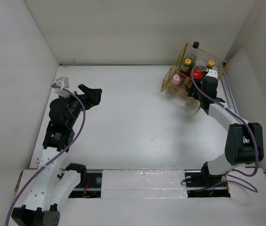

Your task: Organize the condiment bottles

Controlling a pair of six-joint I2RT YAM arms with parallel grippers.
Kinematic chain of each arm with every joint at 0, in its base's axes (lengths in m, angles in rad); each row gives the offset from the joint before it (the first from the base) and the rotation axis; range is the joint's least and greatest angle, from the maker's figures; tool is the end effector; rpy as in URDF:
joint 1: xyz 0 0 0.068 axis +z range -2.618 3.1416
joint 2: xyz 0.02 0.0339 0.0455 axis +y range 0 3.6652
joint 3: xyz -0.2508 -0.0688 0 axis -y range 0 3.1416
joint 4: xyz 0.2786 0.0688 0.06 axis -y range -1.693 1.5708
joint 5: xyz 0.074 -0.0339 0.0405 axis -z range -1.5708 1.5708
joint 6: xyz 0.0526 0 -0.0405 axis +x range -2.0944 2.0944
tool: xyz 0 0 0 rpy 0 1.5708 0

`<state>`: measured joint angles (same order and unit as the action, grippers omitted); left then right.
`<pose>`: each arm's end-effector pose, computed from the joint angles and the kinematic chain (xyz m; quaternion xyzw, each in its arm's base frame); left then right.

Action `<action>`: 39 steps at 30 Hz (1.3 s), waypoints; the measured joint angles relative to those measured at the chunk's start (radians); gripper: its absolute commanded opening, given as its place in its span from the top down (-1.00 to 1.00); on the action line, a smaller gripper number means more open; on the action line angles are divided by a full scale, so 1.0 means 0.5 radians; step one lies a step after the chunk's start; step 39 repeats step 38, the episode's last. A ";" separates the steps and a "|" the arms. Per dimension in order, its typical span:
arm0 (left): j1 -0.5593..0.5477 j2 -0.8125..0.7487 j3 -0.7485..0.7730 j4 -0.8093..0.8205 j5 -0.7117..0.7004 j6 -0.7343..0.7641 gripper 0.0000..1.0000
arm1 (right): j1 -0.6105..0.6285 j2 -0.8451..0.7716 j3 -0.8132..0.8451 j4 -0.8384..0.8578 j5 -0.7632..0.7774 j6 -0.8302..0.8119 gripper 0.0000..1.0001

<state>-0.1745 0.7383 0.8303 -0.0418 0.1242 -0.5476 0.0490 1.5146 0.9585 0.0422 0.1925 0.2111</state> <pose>0.2278 -0.0468 0.3740 -0.0834 0.6842 -0.2955 0.6615 0.3836 0.0087 0.2060 0.1179 0.8528 -0.0172 0.5084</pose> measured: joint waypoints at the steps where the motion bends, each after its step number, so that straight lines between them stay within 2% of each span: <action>1: 0.000 0.002 0.000 0.000 0.000 0.000 -0.86 | 0.000 0.001 0.002 0.002 -0.005 0.005 -0.53; 3: 0.000 0.009 0.000 0.000 0.006 0.001 -0.92 | 0.003 0.001 0.006 0.010 -0.014 0.013 -0.64; 5: 0.000 0.015 0.000 -0.001 0.011 0.004 -0.94 | 0.011 -0.007 0.009 0.014 -0.011 0.019 -0.88; 7: 0.000 0.024 0.001 0.001 0.017 0.008 -0.98 | 0.024 -0.048 0.009 0.001 0.005 0.021 -1.00; 13: 0.000 0.043 0.001 0.001 0.049 0.026 -0.98 | 0.159 -0.442 -0.022 0.024 0.118 0.041 -1.00; 16: 0.000 0.064 0.001 0.000 0.054 0.031 -0.98 | 0.356 -0.690 -0.059 0.161 0.085 0.030 -1.00; 19: 0.000 0.079 0.001 0.000 0.058 0.034 -0.98 | 0.584 -0.797 -0.063 0.307 -0.024 0.012 -1.00; 25: 0.000 0.092 0.001 -0.001 0.060 0.050 -0.98 | 0.984 -0.748 -0.282 0.631 -0.469 -0.047 -1.00; 31: 0.000 0.092 0.001 0.000 0.069 0.063 -0.98 | 1.390 -0.472 -0.517 0.742 -0.726 -0.182 -1.00; 39: 0.000 0.120 0.001 0.022 0.110 0.077 -0.98 | 1.442 -0.333 -0.605 0.839 -0.767 -0.207 -1.00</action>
